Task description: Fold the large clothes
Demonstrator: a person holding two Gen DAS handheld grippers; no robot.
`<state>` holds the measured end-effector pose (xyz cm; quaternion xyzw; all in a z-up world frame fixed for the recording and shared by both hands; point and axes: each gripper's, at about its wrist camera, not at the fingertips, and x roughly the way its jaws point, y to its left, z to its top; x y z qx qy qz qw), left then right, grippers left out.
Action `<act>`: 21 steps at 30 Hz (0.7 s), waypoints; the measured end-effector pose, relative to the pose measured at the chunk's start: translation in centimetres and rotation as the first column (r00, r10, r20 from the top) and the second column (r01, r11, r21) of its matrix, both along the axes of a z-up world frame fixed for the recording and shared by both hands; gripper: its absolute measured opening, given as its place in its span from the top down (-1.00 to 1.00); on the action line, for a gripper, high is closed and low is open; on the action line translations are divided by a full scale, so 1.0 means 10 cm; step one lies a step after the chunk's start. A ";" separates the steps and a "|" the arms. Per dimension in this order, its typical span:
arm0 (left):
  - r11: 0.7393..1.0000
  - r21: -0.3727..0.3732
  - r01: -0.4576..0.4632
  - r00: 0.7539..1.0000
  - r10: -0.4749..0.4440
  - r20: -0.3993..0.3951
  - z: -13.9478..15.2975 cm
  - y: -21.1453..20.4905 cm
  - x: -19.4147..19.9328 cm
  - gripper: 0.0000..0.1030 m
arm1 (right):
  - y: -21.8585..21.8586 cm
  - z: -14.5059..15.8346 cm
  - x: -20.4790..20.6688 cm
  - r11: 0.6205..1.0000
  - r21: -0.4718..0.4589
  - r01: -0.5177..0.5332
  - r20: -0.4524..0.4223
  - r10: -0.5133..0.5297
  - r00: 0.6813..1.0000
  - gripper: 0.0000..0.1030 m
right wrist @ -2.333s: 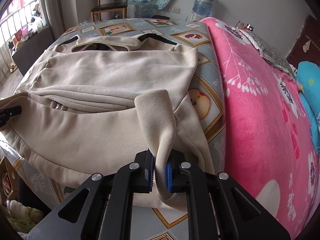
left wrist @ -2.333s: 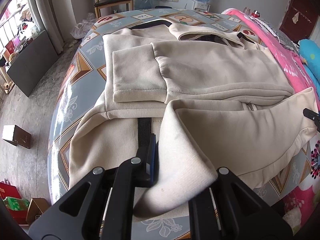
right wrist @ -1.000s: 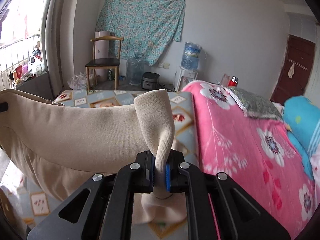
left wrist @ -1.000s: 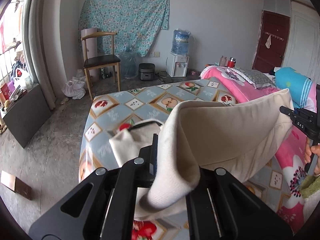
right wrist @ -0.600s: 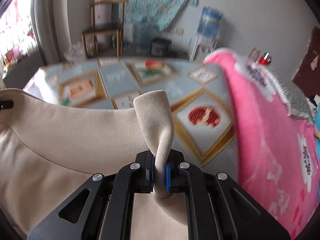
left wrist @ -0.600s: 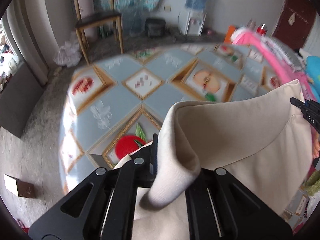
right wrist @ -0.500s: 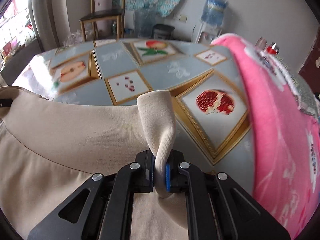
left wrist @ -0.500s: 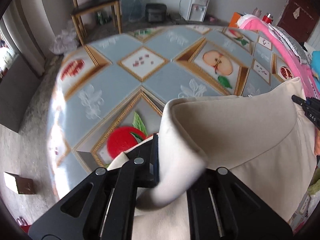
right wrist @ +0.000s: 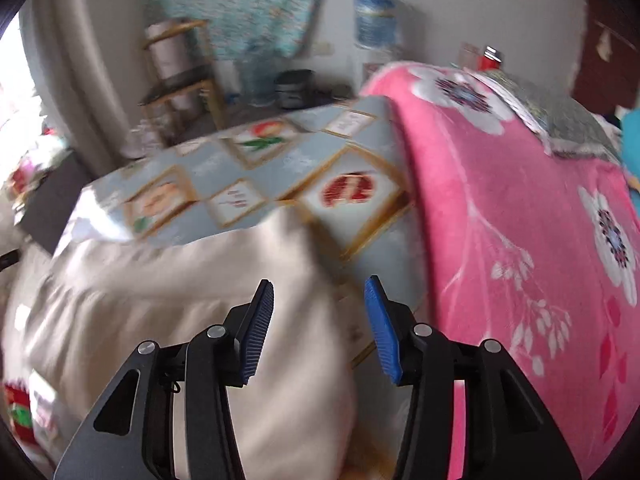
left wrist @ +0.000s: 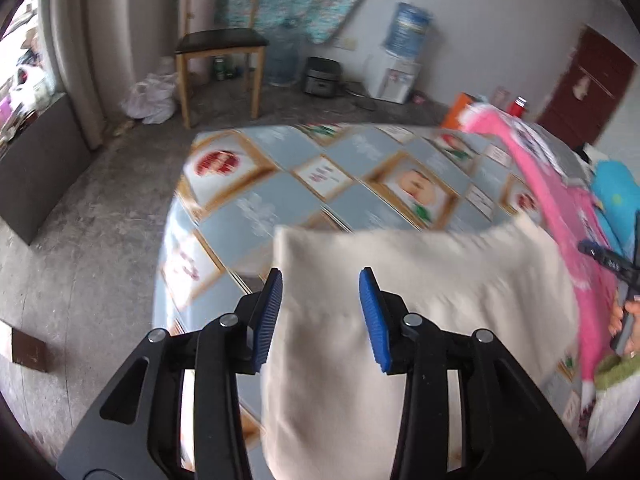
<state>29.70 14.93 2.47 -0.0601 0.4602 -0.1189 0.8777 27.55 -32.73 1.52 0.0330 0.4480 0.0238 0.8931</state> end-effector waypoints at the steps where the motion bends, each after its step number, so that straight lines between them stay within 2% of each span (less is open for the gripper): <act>1: 1.000 0.001 0.025 1.000 -0.025 -0.005 -0.01 -0.08 -0.14 0.25 | 0.10 0.02 -0.12 0.999 0.008 -0.043 0.004 0.042 0.999 0.05; 4: 0.997 0.026 0.077 0.996 -0.075 -0.051 -0.21 -0.32 -0.54 0.25 | 0.35 -0.03 -0.48 0.992 -0.026 -0.126 -0.005 0.126 0.992 0.05; 6: 0.995 0.084 0.063 0.995 -0.056 -0.076 -0.40 -0.41 -0.74 0.25 | 0.43 -0.14 -0.66 0.989 -0.051 -0.142 -0.030 0.141 0.990 0.05; 8: 0.993 0.110 0.048 0.996 -0.039 -0.081 -0.62 -0.44 -0.90 0.25 | 0.40 -0.41 -0.77 0.990 -0.057 -0.130 -0.093 0.124 0.988 0.05; 10: 0.997 0.077 0.025 0.997 -0.019 -0.079 -0.76 -0.39 -0.96 0.21 | 0.30 -0.70 -0.84 0.991 -0.064 -0.114 -0.147 0.104 0.984 0.00; 11: 0.999 0.036 0.010 0.998 -0.008 -0.068 -0.79 -0.33 -0.98 0.21 | 0.24 -0.74 -0.87 0.994 -0.028 -0.105 -0.130 0.101 0.986 -0.02; 12: 1.000 0.025 0.003 0.998 -0.002 -0.066 -0.79 -0.30 -0.98 0.21 | 0.16 -0.75 -0.88 0.996 0.016 -0.087 -0.125 0.089 0.988 -0.05; 14: 0.999 0.048 -0.010 0.998 0.013 -0.068 -0.76 -0.28 -0.98 0.21 | 0.11 -0.68 -0.88 0.998 0.033 -0.055 -0.146 0.059 0.987 -0.06; 17: 0.995 0.099 -0.021 0.999 0.023 -0.027 -0.60 -0.28 -1.10 0.24 | 0.20 -0.54 -0.97 0.998 -0.059 -0.034 -0.141 0.025 0.990 -0.06; 18: 0.995 0.093 -0.021 1.000 0.022 -0.009 -0.52 -0.28 -1.13 0.24 | 0.24 -0.45 -1.02 0.997 -0.065 -0.035 -0.120 0.027 0.992 -0.06; 21: 0.999 0.052 0.012 0.999 -0.014 0.041 -0.31 -0.43 -1.17 0.24 | 0.48 -0.27 -1.06 0.997 0.005 -0.073 -0.049 0.073 0.996 -0.07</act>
